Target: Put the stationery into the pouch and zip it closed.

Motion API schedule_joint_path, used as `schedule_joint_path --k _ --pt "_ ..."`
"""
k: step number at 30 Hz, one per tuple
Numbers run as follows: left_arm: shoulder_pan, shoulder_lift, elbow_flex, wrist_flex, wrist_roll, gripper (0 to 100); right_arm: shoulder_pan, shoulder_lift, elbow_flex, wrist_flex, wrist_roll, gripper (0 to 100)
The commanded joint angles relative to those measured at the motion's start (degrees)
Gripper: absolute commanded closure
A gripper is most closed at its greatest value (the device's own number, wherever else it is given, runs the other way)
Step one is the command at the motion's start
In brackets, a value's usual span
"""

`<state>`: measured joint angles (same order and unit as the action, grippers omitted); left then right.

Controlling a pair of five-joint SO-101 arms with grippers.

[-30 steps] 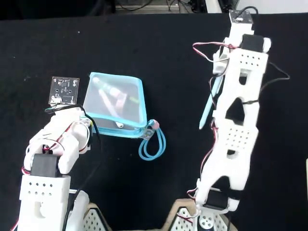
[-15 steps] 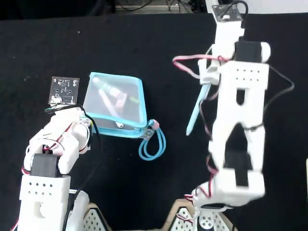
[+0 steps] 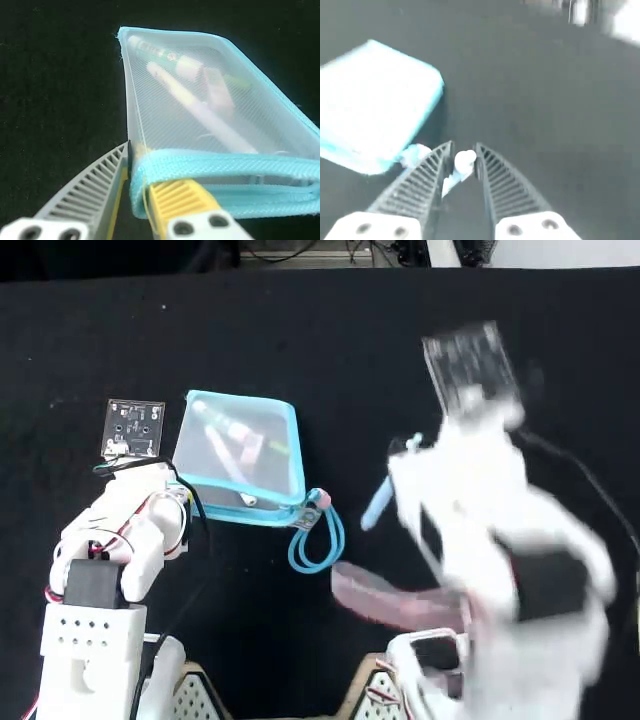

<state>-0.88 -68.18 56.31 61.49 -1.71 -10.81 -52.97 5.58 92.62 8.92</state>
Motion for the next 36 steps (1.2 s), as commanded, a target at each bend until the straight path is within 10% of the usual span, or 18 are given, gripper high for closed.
schedule_joint_path --k 1,12,29,36 --pt "-0.8 -0.5 -0.6 -1.3 0.1 97 -6.9 -10.6 0.0 -1.2 0.3 98.8" --pt "-0.8 -0.4 -0.6 -1.2 0.2 97 -32.1 -25.6 5.6 -9.9 0.6 98.7" --pt "-0.8 -0.4 -0.5 -1.1 0.1 97 -32.8 -44.2 51.2 -47.2 0.8 98.7" --pt "-0.8 -0.4 -0.5 -1.1 0.1 97 -32.8 -46.5 61.7 -53.5 13.0 98.7"
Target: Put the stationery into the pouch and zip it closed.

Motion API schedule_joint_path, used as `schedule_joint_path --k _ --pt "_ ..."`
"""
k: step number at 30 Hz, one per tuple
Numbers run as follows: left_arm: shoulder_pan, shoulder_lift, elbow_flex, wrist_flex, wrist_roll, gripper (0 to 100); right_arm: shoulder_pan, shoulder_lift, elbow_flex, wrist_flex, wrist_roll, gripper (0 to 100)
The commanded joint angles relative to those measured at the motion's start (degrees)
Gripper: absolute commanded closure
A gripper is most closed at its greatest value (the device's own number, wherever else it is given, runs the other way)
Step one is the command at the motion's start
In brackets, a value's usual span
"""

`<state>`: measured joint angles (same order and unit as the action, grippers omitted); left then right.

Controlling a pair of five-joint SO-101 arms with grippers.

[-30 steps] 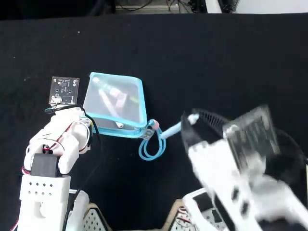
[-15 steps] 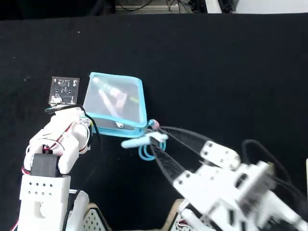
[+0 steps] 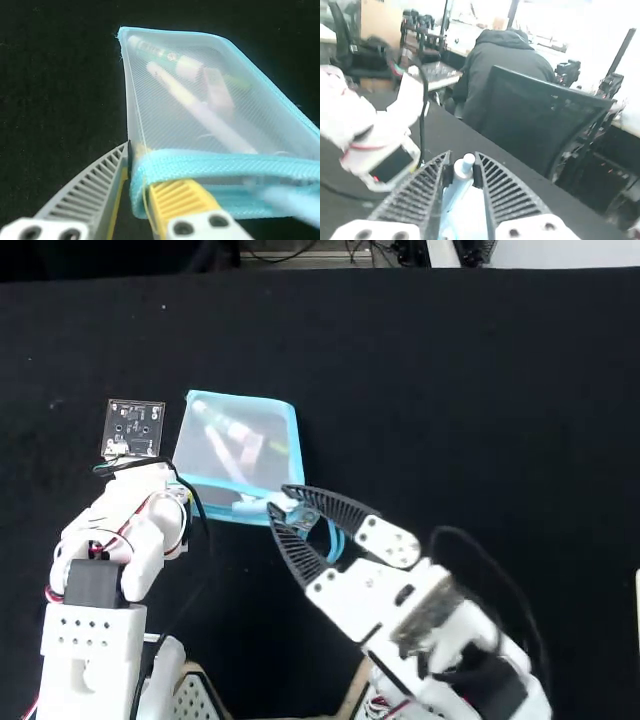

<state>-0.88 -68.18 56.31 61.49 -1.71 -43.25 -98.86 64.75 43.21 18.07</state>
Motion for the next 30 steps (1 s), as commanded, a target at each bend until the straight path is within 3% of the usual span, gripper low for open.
schedule_joint_path --k 1,8,18,24,30 --pt "-0.8 -0.4 -0.5 -1.1 0.1 97 -0.4 -0.8 4.2 -5.4 4.8 98.7" --pt "-0.8 -0.4 -0.5 -1.1 0.1 97 5.1 -2.8 16.6 -15.6 5.5 98.7" --pt "-0.8 -0.4 -0.5 -1.2 0.1 97 5.5 -5.0 25.6 -14.5 5.6 98.7" --pt "-0.8 -0.4 -0.5 -1.4 0.1 97 -2.5 -4.9 25.8 -8.5 5.6 98.7" --pt "-0.8 -0.4 -0.5 -1.3 0.1 97 -5.6 -4.4 27.4 -13.0 5.6 98.4"
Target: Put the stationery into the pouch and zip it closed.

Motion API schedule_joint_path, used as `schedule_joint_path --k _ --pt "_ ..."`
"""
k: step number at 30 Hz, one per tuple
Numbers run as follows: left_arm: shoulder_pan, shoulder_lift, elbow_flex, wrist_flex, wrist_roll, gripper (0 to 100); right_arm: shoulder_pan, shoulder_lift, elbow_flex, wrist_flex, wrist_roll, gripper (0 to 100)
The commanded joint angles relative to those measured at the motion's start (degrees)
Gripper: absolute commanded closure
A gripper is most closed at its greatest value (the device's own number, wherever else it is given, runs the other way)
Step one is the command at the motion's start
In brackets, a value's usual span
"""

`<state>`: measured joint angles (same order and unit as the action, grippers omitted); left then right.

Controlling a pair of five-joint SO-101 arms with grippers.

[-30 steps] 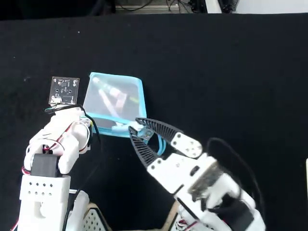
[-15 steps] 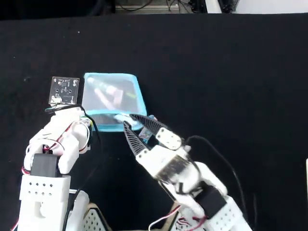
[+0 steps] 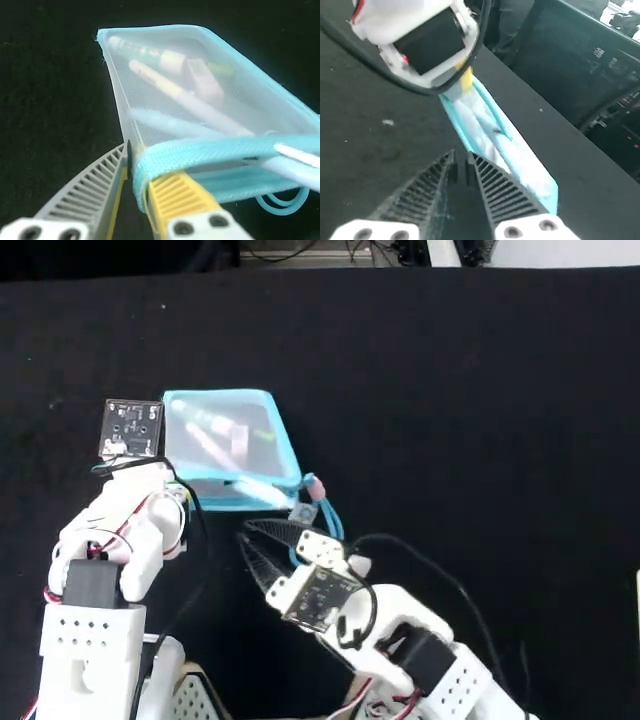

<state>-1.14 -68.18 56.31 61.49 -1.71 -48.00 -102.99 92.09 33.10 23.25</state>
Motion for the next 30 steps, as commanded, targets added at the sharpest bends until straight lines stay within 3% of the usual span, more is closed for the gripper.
schedule_joint_path --k 1,13,16,20,22,30 --pt "-0.6 -0.4 -0.5 -1.3 0.1 97 -0.9 -0.3 0.1 -3.7 0.4 98.4" --pt "-0.6 -0.4 -0.5 -1.3 0.1 97 -0.9 -0.7 -0.4 -3.8 0.2 98.3" --pt "-0.6 -0.4 -0.5 -1.2 0.1 97 0.1 -0.7 -3.6 0.6 -0.6 96.1" --pt "-0.6 -0.4 -0.5 -1.4 0.1 97 3.1 -0.3 -10.7 8.9 -11.4 80.4" --pt "-0.6 -0.4 -0.5 -1.4 0.1 97 3.5 -0.3 -10.9 9.8 -14.7 79.0" --pt "-0.6 -0.4 -0.5 -1.4 0.1 97 3.7 -0.3 1.2 -8.0 -14.9 81.5"
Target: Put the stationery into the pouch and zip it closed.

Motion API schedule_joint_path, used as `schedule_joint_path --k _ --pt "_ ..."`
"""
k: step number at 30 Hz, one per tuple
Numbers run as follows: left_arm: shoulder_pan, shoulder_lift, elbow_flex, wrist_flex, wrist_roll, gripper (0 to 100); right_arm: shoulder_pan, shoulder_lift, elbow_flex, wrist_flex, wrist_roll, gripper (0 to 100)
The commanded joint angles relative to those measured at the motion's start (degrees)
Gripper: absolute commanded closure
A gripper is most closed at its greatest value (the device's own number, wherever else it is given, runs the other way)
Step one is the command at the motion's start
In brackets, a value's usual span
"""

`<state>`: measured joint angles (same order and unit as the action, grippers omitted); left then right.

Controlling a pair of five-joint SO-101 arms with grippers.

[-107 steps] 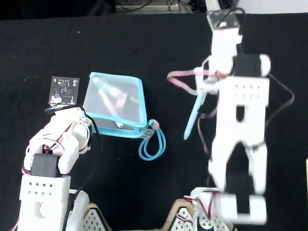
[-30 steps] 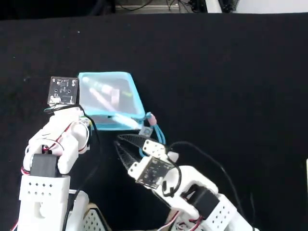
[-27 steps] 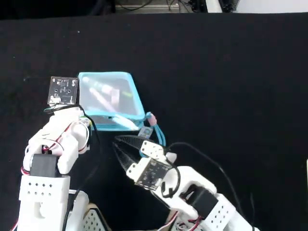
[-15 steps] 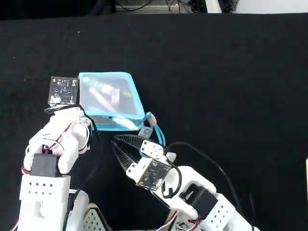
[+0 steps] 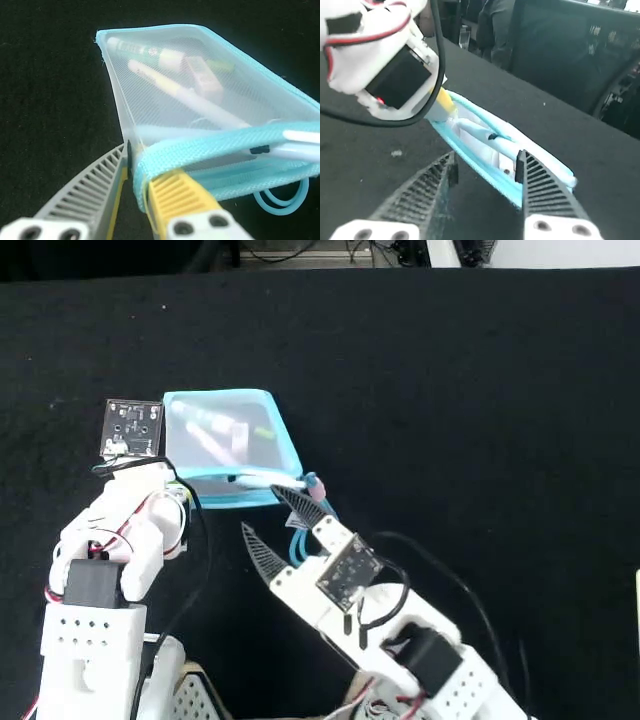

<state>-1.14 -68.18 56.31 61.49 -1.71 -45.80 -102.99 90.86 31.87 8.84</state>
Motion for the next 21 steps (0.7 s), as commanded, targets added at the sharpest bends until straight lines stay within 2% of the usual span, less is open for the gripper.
schedule_joint_path --k 1,6,8,14,17,21 --pt "-0.6 -0.4 -0.5 -1.4 0.1 97 1.6 -0.3 3.1 -7.8 -0.5 81.5" --pt "-0.6 -0.4 -0.5 -1.3 0.1 97 1.8 -0.7 3.6 -8.3 -0.9 81.5" --pt "-0.6 -0.4 -0.5 -1.2 0.1 97 4.0 -0.8 2.5 -7.4 -0.9 81.5" --pt "-0.6 -0.4 -0.5 -1.3 0.1 97 12.4 -0.8 -5.3 3.6 -2.0 81.5" --pt "-0.6 -0.4 -0.6 -1.4 0.1 97 12.7 -0.8 -2.9 3.1 -5.8 81.4" --pt "-0.6 -0.4 -0.6 -1.3 0.1 97 12.7 -0.8 0.3 -1.2 -6.5 81.4"
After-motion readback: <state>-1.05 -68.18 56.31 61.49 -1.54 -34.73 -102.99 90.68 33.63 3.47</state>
